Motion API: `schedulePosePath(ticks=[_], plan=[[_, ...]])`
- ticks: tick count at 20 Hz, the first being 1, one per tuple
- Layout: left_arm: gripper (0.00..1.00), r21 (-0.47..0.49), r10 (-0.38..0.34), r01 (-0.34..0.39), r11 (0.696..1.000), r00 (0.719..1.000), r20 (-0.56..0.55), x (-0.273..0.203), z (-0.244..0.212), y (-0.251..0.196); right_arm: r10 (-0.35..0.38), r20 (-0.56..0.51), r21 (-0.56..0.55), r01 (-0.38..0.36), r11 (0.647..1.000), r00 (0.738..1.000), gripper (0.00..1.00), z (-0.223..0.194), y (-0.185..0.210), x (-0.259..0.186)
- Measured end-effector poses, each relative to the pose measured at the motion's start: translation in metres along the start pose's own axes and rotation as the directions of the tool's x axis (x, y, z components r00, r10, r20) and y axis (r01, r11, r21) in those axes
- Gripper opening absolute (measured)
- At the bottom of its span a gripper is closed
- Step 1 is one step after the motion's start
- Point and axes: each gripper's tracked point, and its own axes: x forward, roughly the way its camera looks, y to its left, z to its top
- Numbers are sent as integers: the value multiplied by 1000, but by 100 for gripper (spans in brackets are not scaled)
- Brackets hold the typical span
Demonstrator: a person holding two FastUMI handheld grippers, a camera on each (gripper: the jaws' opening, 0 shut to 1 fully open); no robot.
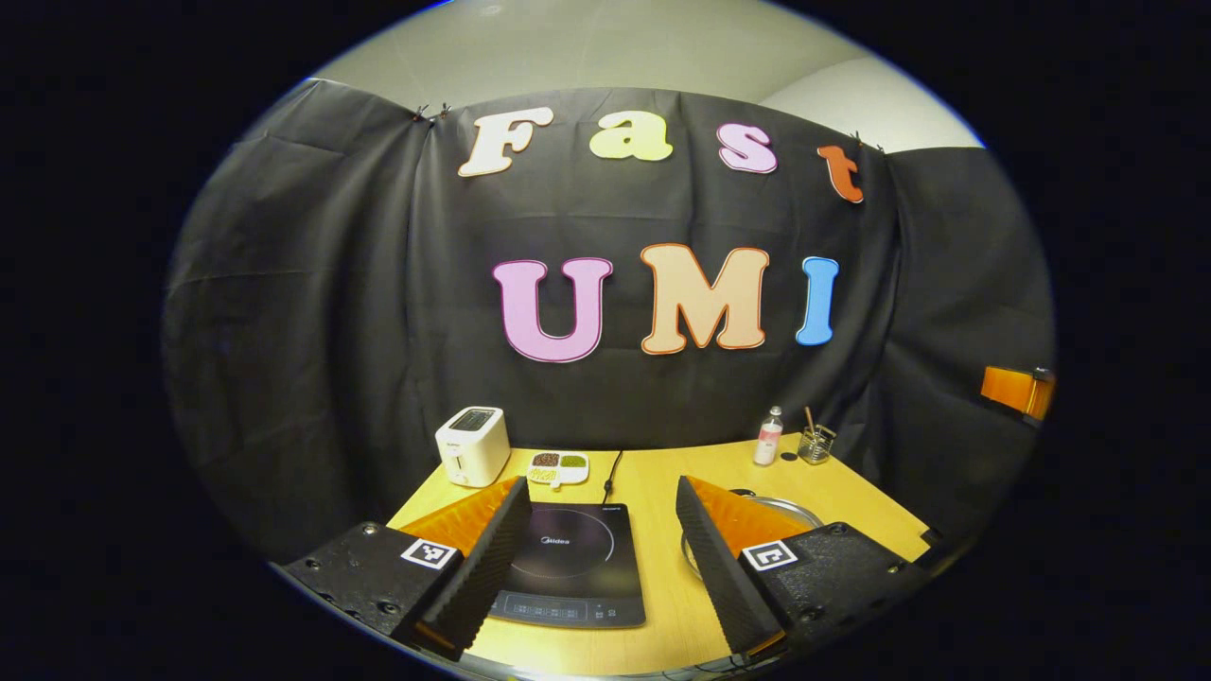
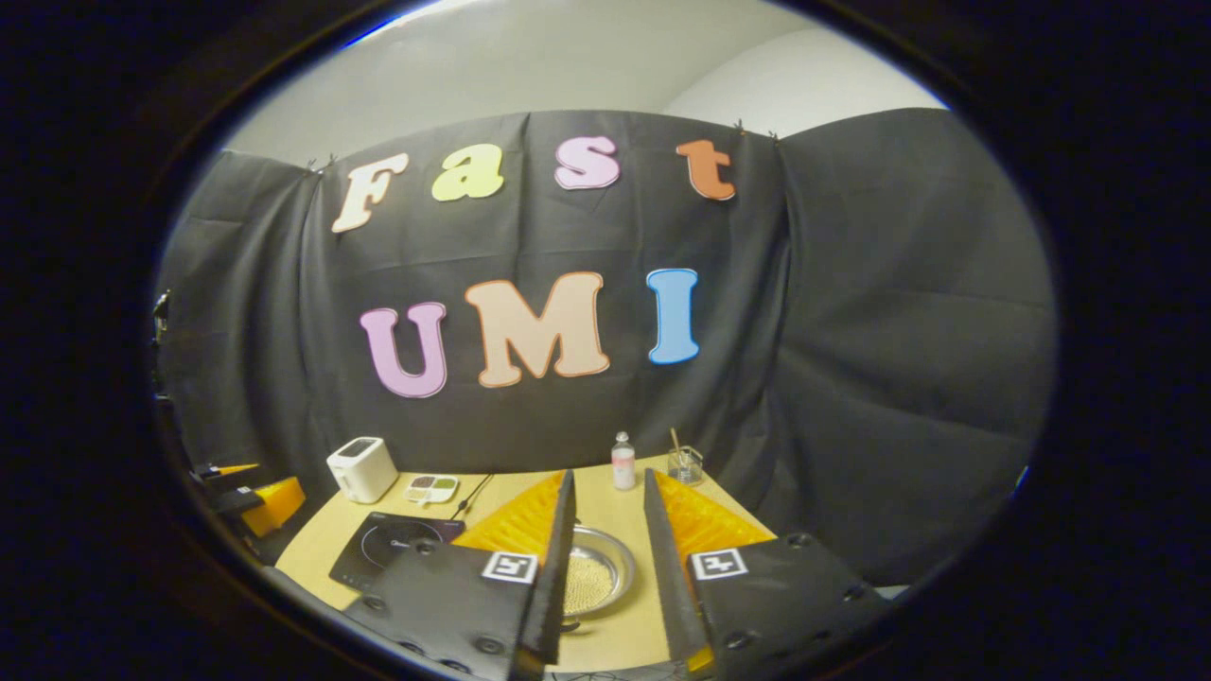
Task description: First push the handle of the pot to place it horizontally, then grasp the pot with both hands and set it on the induction cooktop.
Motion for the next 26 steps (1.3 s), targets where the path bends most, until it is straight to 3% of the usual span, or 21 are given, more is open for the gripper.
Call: schedulePosePath(ticks=[2,3,4,6,9,13,14,16,19,20,22,23,26], plan=[[89,-5,18,-18,1000,1000,1,-4,-1,7,34,-20,1,-34,999,999,30,-8,12,0],[94,-9,26,-26,1000,1000,0,-6,-2,10,45,-32,-9,-45,999,998,30,-12,17,0],[94,-12,31,-31,999,1000,-1,-7,-5,12,58,-43,-22,-59,998,997,18,-17,22,0],[94,-21,39,-39,999,999,-5,-10,-9,16,62,-67,-56,-66,996,996,18,-31,28,13],[91,-26,52,-52,998,999,-15,-16,-16,23,133,-122,-20,-136,990,984,0,-48,57,0],[94,-34,82,-82,996,997,-9,-23,-20,37,206,-217,12,-208,978,954,0,-87,82,-1],[89,-37,94,-94,995,996,-8,-24,-21,42,228,-250,31,-227,973,941,0,-100,90,-1],[89,-41,116,-116,992,993,-3,-27,-22,50,274,-316,77,-263,962,909,0,-126,104,-1],[89,-42,147,-147,988,989,-14,-31,-28,62,355,-417,206,-293,934,837,3,-165,128,-5],[89,-46,153,-154,987,988,-17,-31,-30,65,377,-439,244,-296,923,815,3,-175,134,-6],[99,-51,165,-166,985,986,-19,-30,-31,68,403,-480,291,-292,911,779,3,-193,142,-9],[89,-50,167,-168,985,986,-20,-30,-32,68,412,-498,306,-290,907,763,0,-201,145,-8],[94,-41,166,-167,985,986,-26,-28,-35,70,433,-551,358,-267,895,713,3,-226,151,-8]])
